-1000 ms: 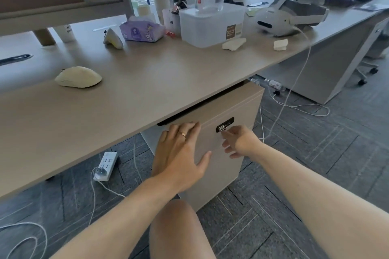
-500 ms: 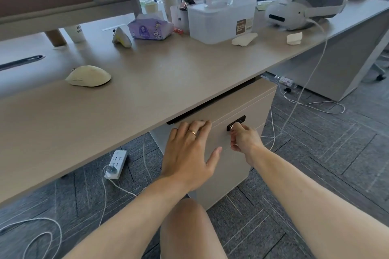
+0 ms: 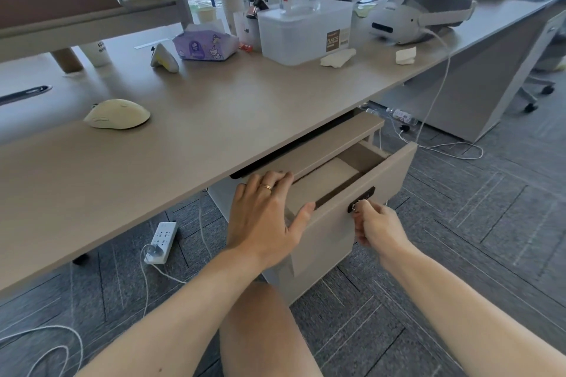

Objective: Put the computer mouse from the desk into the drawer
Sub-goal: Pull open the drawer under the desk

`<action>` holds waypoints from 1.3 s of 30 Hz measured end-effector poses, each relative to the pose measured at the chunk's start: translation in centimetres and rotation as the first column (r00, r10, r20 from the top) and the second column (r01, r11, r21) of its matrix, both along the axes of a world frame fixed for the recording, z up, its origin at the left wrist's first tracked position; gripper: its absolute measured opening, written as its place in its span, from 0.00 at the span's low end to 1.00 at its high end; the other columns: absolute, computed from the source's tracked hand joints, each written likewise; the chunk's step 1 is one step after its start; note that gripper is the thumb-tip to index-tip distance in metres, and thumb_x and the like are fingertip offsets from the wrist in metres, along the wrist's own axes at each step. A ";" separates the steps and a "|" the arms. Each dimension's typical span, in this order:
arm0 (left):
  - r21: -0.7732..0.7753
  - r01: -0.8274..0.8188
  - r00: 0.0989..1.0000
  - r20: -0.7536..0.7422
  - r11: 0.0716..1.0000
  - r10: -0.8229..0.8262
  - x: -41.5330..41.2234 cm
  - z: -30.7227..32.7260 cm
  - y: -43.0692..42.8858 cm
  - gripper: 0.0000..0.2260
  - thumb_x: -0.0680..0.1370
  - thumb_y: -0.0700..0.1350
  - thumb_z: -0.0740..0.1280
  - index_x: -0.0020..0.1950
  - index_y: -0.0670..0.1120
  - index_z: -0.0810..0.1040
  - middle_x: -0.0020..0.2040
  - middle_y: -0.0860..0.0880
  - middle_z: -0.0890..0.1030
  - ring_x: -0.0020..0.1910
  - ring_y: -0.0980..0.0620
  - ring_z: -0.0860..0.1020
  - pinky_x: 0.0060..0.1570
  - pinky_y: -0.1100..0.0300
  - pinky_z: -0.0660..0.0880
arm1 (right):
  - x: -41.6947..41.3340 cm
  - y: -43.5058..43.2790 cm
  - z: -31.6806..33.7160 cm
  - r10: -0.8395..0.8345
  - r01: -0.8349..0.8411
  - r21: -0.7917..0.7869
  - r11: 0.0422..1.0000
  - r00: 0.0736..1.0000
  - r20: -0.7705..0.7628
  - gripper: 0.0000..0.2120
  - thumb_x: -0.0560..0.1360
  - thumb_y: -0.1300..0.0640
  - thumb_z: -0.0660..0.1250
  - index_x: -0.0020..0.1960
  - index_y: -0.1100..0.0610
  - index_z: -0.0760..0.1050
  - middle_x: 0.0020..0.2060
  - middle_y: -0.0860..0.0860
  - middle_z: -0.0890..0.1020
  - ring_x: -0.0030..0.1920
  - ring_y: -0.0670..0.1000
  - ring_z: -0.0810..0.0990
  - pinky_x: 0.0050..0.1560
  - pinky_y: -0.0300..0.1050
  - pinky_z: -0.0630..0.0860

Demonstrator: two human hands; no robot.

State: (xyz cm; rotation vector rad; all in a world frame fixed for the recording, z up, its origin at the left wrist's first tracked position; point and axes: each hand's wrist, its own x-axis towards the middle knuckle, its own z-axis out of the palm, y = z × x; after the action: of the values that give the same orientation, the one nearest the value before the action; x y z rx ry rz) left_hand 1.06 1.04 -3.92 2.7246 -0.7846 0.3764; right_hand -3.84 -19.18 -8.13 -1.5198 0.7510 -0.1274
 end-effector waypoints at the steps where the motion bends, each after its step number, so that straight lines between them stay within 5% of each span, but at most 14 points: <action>1: 0.004 -0.006 1.000 -0.002 1.000 0.006 -0.1 0.0 -0.1 0.33 0.79 0.68 0.55 0.75 0.48 0.72 0.71 0.51 0.75 0.68 0.49 0.70 0.66 0.48 0.68 | -0.8 -0.2 0.0 -0.003 0.003 0.000 1.000 1.000 0.000 0.12 0.81 0.57 0.58 0.42 0.60 0.73 0.28 0.53 0.71 0.29 0.52 0.69 0.33 0.46 0.67; 7: 0.003 -0.016 0.999 -0.045 1.000 0.016 -0.4 0.4 0.0 0.39 0.74 0.72 0.60 0.78 0.50 0.68 0.75 0.53 0.71 0.72 0.49 0.65 0.69 0.50 0.63 | -5.9 -1.5 0.2 -0.026 0.026 -0.011 1.000 1.000 0.013 0.12 0.80 0.57 0.59 0.40 0.60 0.72 0.25 0.52 0.71 0.30 0.53 0.68 0.38 0.50 0.67; 14: 0.135 -0.016 0.999 -0.026 0.991 0.020 -1.1 0.5 -0.3 0.48 0.70 0.75 0.63 0.82 0.50 0.57 0.80 0.51 0.63 0.75 0.48 0.60 0.72 0.50 0.61 | -10.5 -3.0 0.1 -0.071 0.072 0.019 0.997 0.997 -0.016 0.12 0.80 0.57 0.59 0.40 0.59 0.72 0.29 0.54 0.70 0.29 0.52 0.68 0.33 0.46 0.66; 33: 0.234 -0.026 0.999 -0.039 0.972 0.036 -1.4 0.9 -0.6 0.52 0.67 0.78 0.62 0.82 0.49 0.56 0.80 0.49 0.63 0.76 0.47 0.59 0.72 0.47 0.61 | -12.9 -3.4 0.2 -0.074 0.074 -0.012 0.997 0.997 -0.015 0.13 0.81 0.57 0.58 0.38 0.59 0.71 0.29 0.55 0.71 0.30 0.53 0.68 0.34 0.47 0.67; 39: 0.242 0.020 0.957 -0.287 0.970 0.052 -0.3 3.7 -0.8 0.52 0.67 0.80 0.59 0.82 0.51 0.58 0.81 0.50 0.61 0.80 0.47 0.57 0.76 0.45 0.61 | -13.7 -4.3 1.8 0.119 -0.165 -0.155 0.974 0.956 -0.267 0.24 0.81 0.46 0.57 0.37 0.61 0.79 0.28 0.55 0.83 0.28 0.54 0.78 0.33 0.45 0.74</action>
State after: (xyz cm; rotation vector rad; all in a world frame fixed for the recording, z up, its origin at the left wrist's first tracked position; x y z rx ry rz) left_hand 0.73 0.27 -0.22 2.9161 -0.7690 -0.1298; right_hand -17.52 -23.46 -6.31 -1.7761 0.8486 0.1177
